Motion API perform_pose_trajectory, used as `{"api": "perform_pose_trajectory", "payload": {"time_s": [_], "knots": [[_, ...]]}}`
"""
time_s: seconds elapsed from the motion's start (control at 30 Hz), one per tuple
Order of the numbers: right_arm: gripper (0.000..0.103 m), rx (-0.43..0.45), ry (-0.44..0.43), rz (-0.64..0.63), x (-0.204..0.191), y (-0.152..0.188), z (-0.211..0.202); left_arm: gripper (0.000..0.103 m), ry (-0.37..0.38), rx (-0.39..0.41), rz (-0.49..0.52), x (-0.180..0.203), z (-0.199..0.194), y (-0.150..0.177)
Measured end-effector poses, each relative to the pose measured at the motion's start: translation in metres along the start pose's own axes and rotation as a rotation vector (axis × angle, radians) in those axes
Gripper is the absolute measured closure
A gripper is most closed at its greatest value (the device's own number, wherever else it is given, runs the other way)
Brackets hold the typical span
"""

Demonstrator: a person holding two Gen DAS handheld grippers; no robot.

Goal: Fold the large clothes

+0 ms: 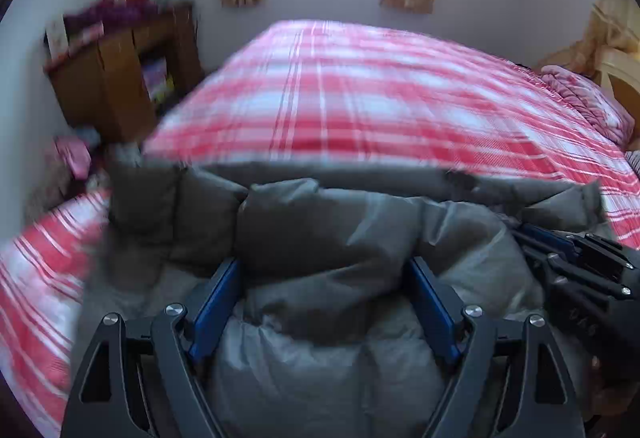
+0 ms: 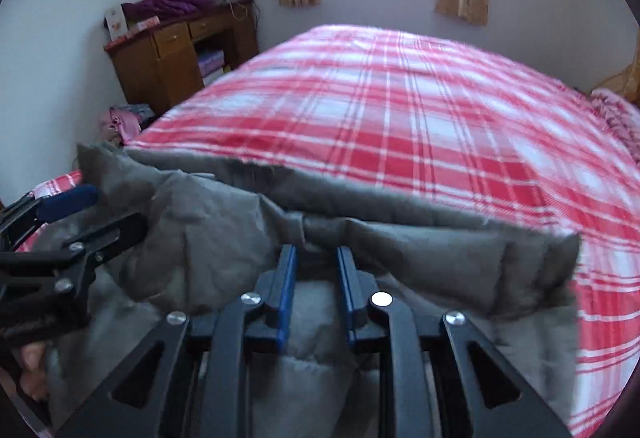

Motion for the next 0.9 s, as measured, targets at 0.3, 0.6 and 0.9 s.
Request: {"api": "perform_pose_trajectory", "payload": {"time_s": [0.3, 0.6, 0.9], "knots": [[0.08, -0.027, -0.065, 0.085, 0.007, 0.013, 0.028, 0.016, -0.023, 0.041, -0.017, 0.003, 0.021, 0.01], [0.08, -0.023, -0.057, 0.097, 0.012, 0.002, 0.016, 0.016, -0.072, 0.0, -0.002, 0.003, 0.033, 0.012], [0.08, 0.003, 0.213, 0.209, 0.115, 0.016, -0.011, 0.016, -0.071, 0.004, 0.003, 0.003, 0.032, 0.011]]}}
Point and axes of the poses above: each gripper's, at about its wrist camera, not at the fingertips, and z roughly the way its jaws point, x to its right, y to its underside, the point moved 4 cm from there along z, roughly the way its jaws point, and after that the axes turned 5 degrees about y, right-handed, at the moved point
